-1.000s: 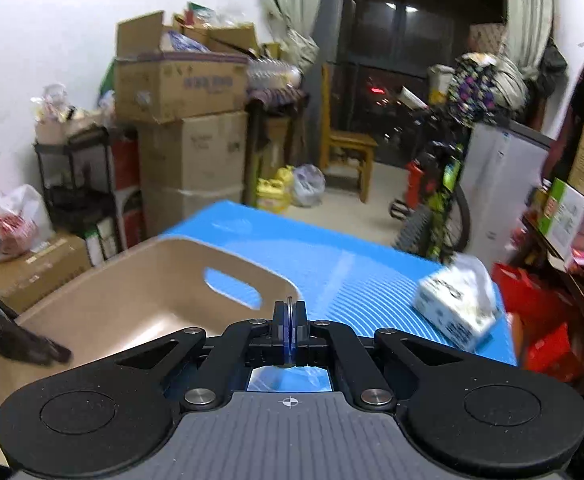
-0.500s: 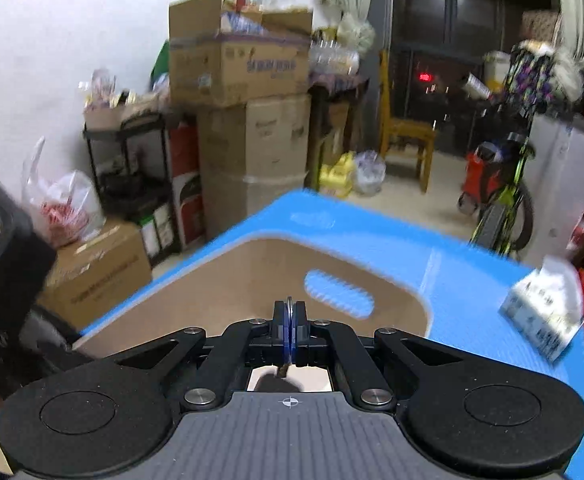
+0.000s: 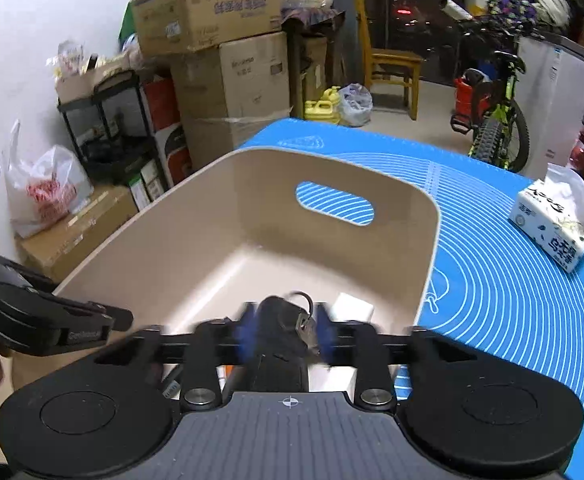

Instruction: Organize rigid objects

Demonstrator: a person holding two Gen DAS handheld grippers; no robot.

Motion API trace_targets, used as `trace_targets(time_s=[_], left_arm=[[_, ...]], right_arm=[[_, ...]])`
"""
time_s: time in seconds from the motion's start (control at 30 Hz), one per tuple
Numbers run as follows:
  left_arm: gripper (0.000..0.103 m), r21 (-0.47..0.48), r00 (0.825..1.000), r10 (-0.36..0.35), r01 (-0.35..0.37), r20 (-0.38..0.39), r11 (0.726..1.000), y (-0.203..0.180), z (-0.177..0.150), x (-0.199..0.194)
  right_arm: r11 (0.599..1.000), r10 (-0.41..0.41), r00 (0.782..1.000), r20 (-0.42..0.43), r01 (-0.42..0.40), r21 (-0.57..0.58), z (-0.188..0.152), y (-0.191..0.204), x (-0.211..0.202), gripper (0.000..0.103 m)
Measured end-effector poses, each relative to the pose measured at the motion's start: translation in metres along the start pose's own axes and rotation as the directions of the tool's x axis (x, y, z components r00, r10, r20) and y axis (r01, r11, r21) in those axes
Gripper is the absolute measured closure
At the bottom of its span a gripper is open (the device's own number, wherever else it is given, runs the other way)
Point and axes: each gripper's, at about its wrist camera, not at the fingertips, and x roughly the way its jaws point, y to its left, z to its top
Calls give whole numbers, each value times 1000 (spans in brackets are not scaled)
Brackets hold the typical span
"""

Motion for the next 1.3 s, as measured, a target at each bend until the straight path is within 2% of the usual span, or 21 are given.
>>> trace_targets(time_s=[0.07,0.1,0.13,0.2,0.27,0.4,0.57,0.9,1.17,1.3], left_arm=[[83,-7,1000,13,-13,22,1000,0,1,-5],[71,-10,999,19,-19,34,1000,1,2,-8],[65,-13,999,26,-25,48,1000,0,2,-12],[46,-21,996,34,-33,77,999,-2,3,-21],[39,-34,994,33,-30,102,999,-3,2,-30],[34,-49,988,27,-19,150,999,-9,1,-50],[32,-62,979,26,-14,200,998,-24,-6,-78],[31,-34,970,18,-11,241,999,-56,-39,-129],[31,-3,952,18,-18,305,1000,-82,-70,-165],[30,0,950,19,-20,311,1000,-91,-84,-174]], right_arm=[[1000,2,1000,20,-2,12,0,-4,-8,37],[1000,1,1000,29,-2,16,1,-5,-13,33],[1000,-2,999,38,1,23,2,-7,-17,28],[999,-12,998,64,10,44,3,-12,-28,21],[998,-19,996,87,14,61,1,-17,-39,19],[995,-60,992,111,50,85,-5,-28,-60,8],[990,-81,990,117,67,120,-12,-41,-86,8],[985,-117,981,154,94,145,-32,-56,-151,4],[982,-137,976,167,112,149,-62,-62,-196,3],[980,-143,975,170,115,163,-80,-62,-214,3]])
